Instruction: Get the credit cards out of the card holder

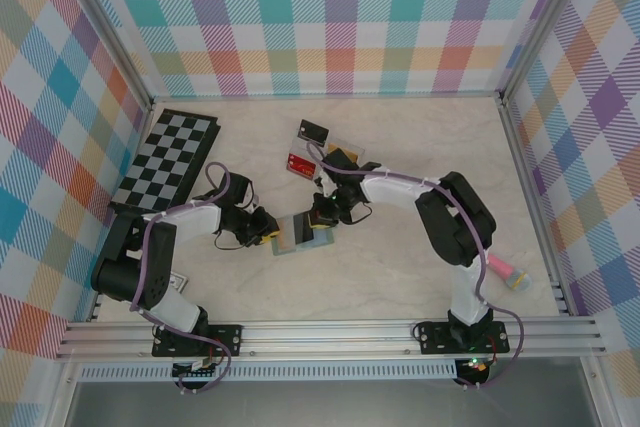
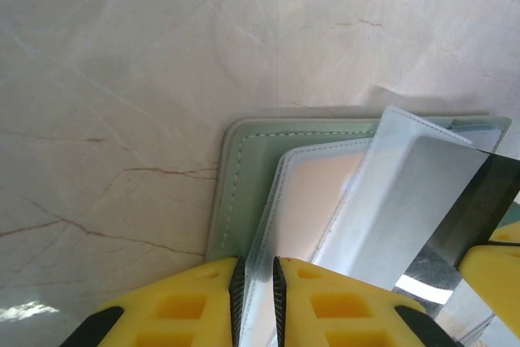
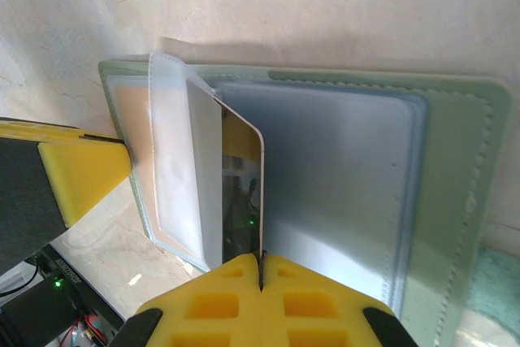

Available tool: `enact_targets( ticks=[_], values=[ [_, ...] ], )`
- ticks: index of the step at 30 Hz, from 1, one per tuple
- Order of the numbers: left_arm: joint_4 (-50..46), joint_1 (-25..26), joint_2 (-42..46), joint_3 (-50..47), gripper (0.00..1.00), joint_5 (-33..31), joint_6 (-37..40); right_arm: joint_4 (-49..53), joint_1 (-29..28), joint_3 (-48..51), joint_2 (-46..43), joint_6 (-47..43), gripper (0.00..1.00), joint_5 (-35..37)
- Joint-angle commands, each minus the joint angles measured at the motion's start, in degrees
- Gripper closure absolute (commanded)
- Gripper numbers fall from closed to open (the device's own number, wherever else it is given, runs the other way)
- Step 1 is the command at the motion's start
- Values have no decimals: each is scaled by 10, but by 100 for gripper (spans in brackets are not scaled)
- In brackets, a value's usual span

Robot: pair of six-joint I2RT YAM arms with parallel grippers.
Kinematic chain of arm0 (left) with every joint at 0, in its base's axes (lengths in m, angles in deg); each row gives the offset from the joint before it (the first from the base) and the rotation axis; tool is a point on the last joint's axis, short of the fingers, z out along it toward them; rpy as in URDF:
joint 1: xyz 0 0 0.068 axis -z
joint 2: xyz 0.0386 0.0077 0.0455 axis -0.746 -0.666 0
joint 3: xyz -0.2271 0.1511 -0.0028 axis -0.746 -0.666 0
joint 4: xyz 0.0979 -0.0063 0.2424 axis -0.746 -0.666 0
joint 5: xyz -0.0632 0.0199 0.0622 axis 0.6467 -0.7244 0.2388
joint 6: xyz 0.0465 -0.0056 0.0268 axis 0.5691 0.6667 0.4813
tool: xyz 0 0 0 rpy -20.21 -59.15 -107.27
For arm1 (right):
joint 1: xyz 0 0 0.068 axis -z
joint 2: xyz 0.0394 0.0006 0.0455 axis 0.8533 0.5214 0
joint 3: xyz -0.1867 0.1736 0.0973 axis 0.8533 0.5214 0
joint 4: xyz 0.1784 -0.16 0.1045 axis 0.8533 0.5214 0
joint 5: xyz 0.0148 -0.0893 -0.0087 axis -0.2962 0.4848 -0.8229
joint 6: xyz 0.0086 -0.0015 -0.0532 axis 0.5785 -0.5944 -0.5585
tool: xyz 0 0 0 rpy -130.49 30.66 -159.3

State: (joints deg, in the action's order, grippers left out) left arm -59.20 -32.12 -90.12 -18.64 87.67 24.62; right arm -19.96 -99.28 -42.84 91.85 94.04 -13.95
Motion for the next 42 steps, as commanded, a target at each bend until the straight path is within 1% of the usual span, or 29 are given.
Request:
enact_targets(
  ticks=[1,5,8,12,14,17,18,20,22,25,26,27,30,33,36,42],
  values=[
    [-52,7,17,14,78,-18,7,22,6,16,-33,-27,100,5],
    [-70,7,41,31,75,-23,6,25,11,28,-54,-32,100,-2],
    [-81,7,57,42,70,-30,6,23,12,40,-71,-36,100,-1],
    [-88,6,75,53,61,-32,2,20,17,50,-107,-41,100,2],
    [-89,6,84,59,55,-31,0,20,20,50,-121,-44,100,3],
    [-81,5,95,66,47,-20,-6,23,26,49,-131,-45,100,-2],
    [-73,4,99,66,44,-12,-9,18,27,51,-136,-47,100,-8],
    [-58,3,105,66,36,5,-14,5,32,56,-149,-50,100,-22],
    [-37,2,112,66,26,27,-15,-16,39,66,-169,-51,100,-39],
    [-10,2,128,70,11,57,-21,-59,60,84,-204,-51,100,-82],
    [-9,1,133,73,8,65,-24,-73,68,87,-212,-48,100,-98],
    [12,1,137,76,5,77,-28,-90,77,92,-221,-44,100,-122],
    [59,1,144,81,0,125,-50,-139,96,103,-236,-31,100,-186],
    [119,2,136,86,0,177,-88,-195,111,119,-243,-5,100,-239],
    [202,2,121,90,6,230,-141,-251,122,130,-243,30,100,-279],
    [246,1,98,114,23,266,-169,-317,132,132,-237,80,100,-311]
  ],
)
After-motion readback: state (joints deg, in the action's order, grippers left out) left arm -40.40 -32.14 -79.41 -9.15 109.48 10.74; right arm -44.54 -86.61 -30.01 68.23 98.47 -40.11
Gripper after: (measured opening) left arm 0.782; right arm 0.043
